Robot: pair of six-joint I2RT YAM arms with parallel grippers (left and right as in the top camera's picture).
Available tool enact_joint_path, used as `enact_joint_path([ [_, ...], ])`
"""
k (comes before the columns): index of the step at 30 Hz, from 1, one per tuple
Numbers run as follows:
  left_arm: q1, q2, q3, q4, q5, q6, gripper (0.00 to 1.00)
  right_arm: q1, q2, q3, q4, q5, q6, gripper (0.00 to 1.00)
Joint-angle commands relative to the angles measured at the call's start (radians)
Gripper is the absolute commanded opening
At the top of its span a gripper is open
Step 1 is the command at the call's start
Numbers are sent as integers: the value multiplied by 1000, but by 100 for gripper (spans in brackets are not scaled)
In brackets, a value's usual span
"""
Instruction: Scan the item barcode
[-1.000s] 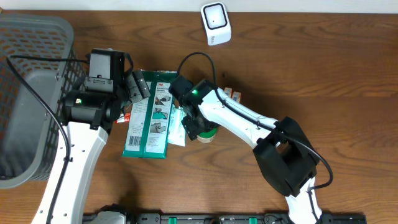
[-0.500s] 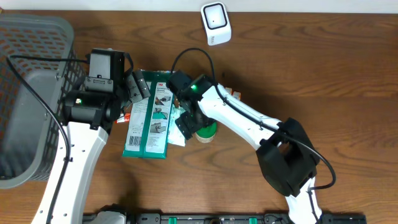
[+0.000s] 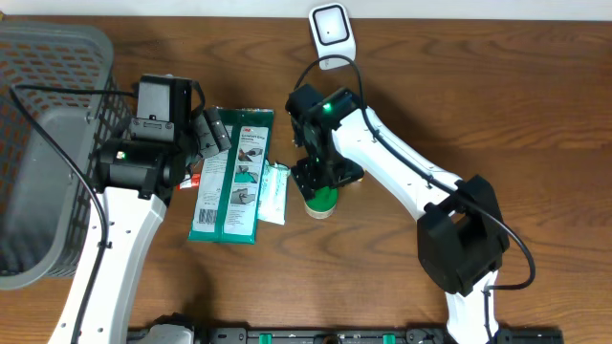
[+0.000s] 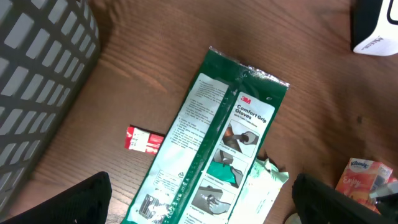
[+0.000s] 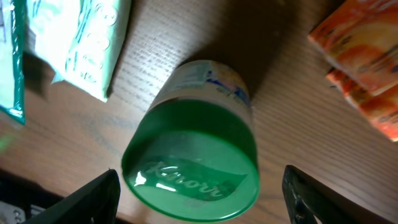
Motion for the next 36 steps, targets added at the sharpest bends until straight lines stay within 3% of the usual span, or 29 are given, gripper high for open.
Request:
enact_joint_path([
  [1,2,-2,13,0,-13,16,93,21,-29,12,-3,5,-1,80],
  [9,2,-2,13,1,-13,16,94,69,-29,-20,2,143,60,82],
  [15,2,-2,13,0,-13,16,93,87,-29,-115,113,144,63,82],
  [30,2,-2,13,1,-13,16,93,95,-29,-241,273,148,62,76],
  [36,2,-2,13,1,-13,16,93,95,-29,-241,278,148,62,69],
])
